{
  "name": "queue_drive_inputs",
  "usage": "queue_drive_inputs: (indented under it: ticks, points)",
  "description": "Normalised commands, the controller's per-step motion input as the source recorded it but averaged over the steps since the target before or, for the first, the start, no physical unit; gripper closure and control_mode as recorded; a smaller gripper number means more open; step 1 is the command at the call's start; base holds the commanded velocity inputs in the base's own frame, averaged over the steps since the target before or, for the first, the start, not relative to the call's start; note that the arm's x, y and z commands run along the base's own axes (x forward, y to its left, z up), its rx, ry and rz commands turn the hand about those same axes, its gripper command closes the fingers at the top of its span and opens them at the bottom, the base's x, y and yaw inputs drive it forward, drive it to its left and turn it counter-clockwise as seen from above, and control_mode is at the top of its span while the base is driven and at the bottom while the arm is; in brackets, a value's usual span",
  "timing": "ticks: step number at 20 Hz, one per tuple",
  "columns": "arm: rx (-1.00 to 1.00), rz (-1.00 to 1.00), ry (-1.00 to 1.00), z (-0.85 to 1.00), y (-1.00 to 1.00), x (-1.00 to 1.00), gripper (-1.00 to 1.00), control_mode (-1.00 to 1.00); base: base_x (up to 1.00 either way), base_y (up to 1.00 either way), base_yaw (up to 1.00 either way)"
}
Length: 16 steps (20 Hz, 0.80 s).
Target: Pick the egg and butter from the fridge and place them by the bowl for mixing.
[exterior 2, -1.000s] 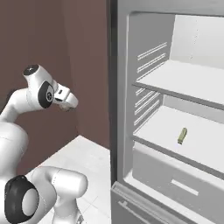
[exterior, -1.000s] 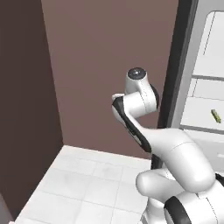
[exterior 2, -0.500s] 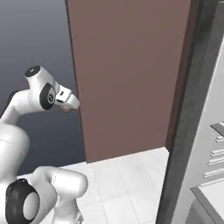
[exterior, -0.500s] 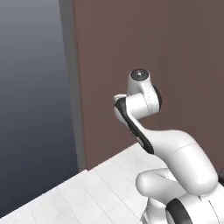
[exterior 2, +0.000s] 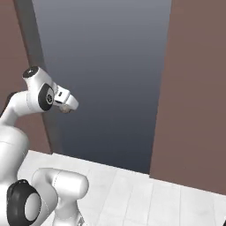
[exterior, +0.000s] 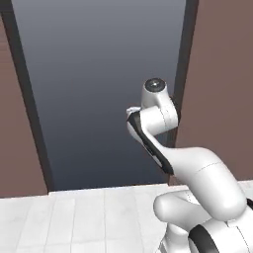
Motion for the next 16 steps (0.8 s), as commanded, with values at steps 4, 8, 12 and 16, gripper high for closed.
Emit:
queue_drive_inputs:
  ticks: [4,8,12,16]
  points:
    - [0.00,0.00,0.00,0.00,0.00,0.00,1.00,1.00,0.20,0.10,0.84]
    - [0.00,0.00,0.00,0.00,0.00,0.00,1.00,1.00,0.31,0.08,0.78]
    - [0.00,0.00,0.00,0.00,0.00,0.00,1.00,1.00,0.48,0.05,0.68]
    - [0.00,0.00,0.00,0.00,0.00,0.00,1.00,1.00,0.51,0.04,0.66]
